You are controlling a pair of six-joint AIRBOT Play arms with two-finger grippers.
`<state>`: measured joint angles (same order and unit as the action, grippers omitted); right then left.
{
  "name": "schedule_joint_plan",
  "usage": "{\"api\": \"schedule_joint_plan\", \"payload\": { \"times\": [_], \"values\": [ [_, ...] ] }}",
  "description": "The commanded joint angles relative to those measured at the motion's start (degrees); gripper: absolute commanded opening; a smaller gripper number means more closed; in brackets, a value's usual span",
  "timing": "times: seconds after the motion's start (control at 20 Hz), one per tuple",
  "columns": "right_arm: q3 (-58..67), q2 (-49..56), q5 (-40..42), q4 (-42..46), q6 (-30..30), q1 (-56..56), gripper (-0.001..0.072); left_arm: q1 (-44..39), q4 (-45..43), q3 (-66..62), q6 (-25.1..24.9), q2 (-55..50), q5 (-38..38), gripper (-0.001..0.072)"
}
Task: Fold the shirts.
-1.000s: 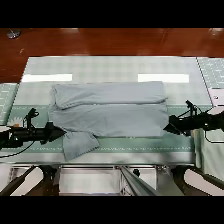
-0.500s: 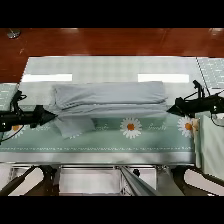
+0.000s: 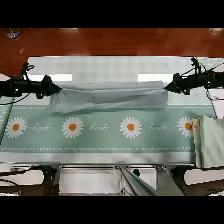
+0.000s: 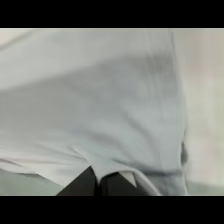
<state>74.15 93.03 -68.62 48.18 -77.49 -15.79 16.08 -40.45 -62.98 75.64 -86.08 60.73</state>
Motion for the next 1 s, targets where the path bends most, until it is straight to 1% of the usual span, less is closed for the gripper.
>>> {"api": "schedule_joint_plan", "payload": {
  "times": [0.0,0.05,0.1,0.15,0.2,0.25,0.3,0.35,0.4,0.45,0.55,0.65,0.75,0.85,0.95],
  "values": [
    [6.8,5.9,0.72,-1.97,-1.31,0.37,0.0025,-1.55,-0.02,-7.34,2.49,-6.88,-0.76,0.002],
    [7.23,6.88,1.22,-2.84,-1.11,0.44,0.003,-1.84,-0.04,-7.52,2.4,-7.91,0.07,0.0023],
    [7.28,7.52,2.12,-3.58,-0.87,0.61,0.0217,-1.9,-0.02,-7.56,2.49,-8.79,1.03,0.019],
    [7.28,7.82,2.43,-4.24,-0.42,0.61,0.054,-1.66,-0.04,-7.76,2.54,-9.33,2.29,0.0696],
    [7.54,7.8,2.27,-4.24,1.11,0.28,0.0625,-0.83,-0.5,-8.31,2.91,-9.4,4.17,0.0701],
    [8.44,7.8,0.74,-3.28,1.53,-0.59,0.0624,0.5,-1.97,-9.46,3.43,-9.29,6.93,0.07],
    [9.29,7.8,-1.05,-1.07,1.44,-1.88,0.0624,2.23,-5.75,-10.95,5.84,-8.96,10.45,0.0699],
    [9.46,7.8,-2.47,1.2,0.28,-3.45,0.0624,3.91,-11.3,-11.8,8.41,-8.04,13.33,0.0699],
    [9.4,7.85,-3.63,3.45,-1.68,-4.85,0.0624,5.31,-16.35,-11.52,10.4,-6.34,14.4,0.0699],
    [9.38,7.87,-4.68,6.21,-3.1,-5.79,0.0624,6.29,-21.07,-10.51,11.23,-3.82,14.05,0.0699],
    [9.03,8.02,-5.01,9.84,-3.93,-5.99,0.0624,6.58,-25.38,-6.4,11.21,2.16,9.81,0.0699],
    [8.98,9.66,-6.08,8.39,-3.87,-5.03,0.0624,4.83,-25.11,0.37,10.99,9.86,2.56,0.0699],
    [9.01,11.58,-7.3,5.68,-3.37,-3.76,0.0624,1.09,-25.14,7.91,10.12,18.58,-3.98,0.0699],
    [9.01,12.61,-7.8,5.01,-3.28,-1.95,0.0619,-3.63,-24.94,14.14,10.14,26.21,-6.78,0.0699],
    [9.14,13.25,-7.52,4.46,-3.28,0.09,0.0618,-8.94,-23.58,18.23,10.16,31.28,-6.97,0.0699]
  ]
}}
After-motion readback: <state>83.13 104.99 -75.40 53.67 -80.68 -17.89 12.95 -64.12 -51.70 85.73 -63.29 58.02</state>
